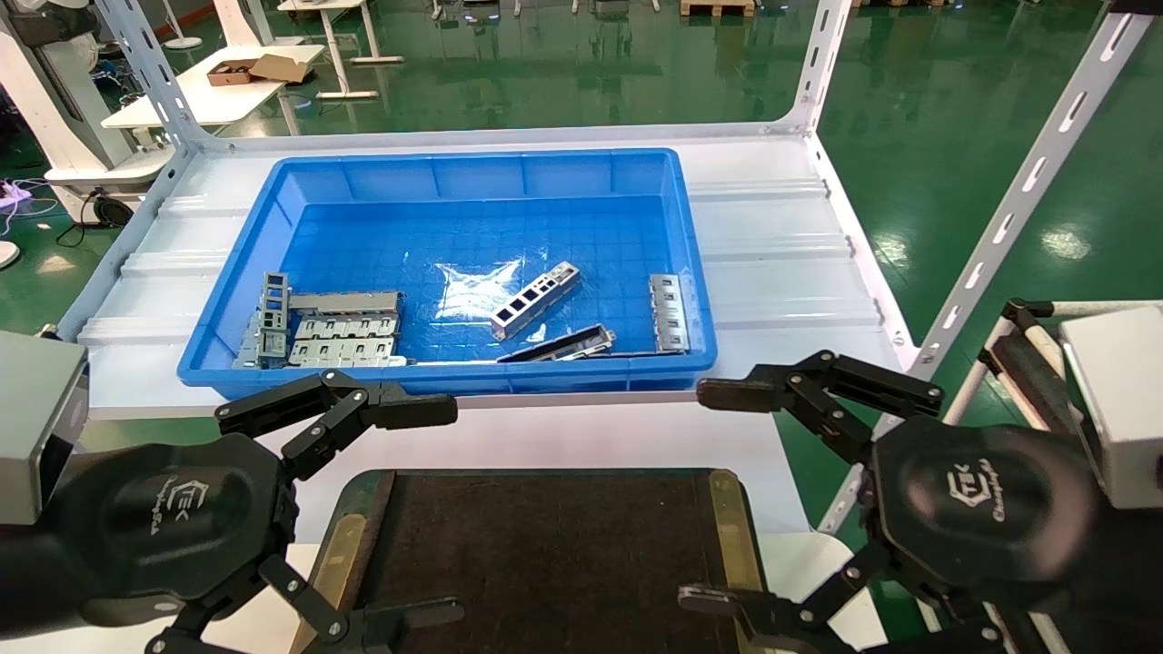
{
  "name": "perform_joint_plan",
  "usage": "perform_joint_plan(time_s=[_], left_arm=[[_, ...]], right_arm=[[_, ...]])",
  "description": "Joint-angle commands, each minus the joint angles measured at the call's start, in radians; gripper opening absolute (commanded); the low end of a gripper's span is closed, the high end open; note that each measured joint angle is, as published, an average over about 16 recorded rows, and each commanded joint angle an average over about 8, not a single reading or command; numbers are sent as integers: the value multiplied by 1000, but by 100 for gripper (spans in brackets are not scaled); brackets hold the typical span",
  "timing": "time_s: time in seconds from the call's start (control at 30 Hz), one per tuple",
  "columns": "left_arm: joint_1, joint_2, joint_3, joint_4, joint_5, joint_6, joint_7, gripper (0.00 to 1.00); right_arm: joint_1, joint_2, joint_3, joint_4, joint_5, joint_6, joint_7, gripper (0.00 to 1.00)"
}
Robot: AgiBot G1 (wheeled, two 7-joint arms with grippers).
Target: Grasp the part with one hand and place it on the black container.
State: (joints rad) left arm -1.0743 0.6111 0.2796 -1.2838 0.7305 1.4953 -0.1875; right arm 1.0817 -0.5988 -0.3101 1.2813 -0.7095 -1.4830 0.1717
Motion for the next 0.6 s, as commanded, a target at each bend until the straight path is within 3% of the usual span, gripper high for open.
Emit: perform_joint_plan(time_s=[0.03, 0.6], left_arm=[[0, 0, 0, 0, 0, 0, 0, 100], [0, 0, 0, 0, 0, 0, 0, 100]], right_arm=[[0, 0, 0, 0, 0, 0, 0, 100], [0, 0, 0, 0, 0, 0, 0, 100]])
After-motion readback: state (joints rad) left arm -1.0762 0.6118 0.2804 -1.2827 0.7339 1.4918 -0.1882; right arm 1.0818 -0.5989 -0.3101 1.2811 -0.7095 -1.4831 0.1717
